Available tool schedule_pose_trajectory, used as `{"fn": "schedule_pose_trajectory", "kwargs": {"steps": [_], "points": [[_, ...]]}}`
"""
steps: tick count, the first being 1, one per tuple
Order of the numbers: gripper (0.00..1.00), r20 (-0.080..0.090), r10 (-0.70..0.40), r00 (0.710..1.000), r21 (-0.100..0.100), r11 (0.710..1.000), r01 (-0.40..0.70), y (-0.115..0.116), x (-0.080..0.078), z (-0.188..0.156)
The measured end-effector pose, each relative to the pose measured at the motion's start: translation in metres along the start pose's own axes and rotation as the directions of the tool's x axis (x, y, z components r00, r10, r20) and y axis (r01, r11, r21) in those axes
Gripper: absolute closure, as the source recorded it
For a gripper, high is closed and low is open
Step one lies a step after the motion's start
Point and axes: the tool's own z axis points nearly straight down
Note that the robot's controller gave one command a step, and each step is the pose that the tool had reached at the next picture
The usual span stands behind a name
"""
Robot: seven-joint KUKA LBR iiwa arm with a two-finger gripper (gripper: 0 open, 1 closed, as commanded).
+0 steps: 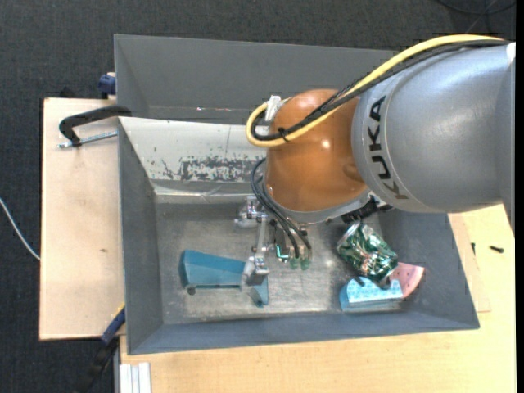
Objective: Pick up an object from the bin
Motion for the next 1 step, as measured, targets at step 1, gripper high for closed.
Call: {"fn": "schedule_pose_trajectory", "kwargs": {"steps": [1], "points": [[0.00,0.008,0.001,1.000,-0.001,1.000,-0.001,-0.0007,-0.0020,-0.0038]]}}
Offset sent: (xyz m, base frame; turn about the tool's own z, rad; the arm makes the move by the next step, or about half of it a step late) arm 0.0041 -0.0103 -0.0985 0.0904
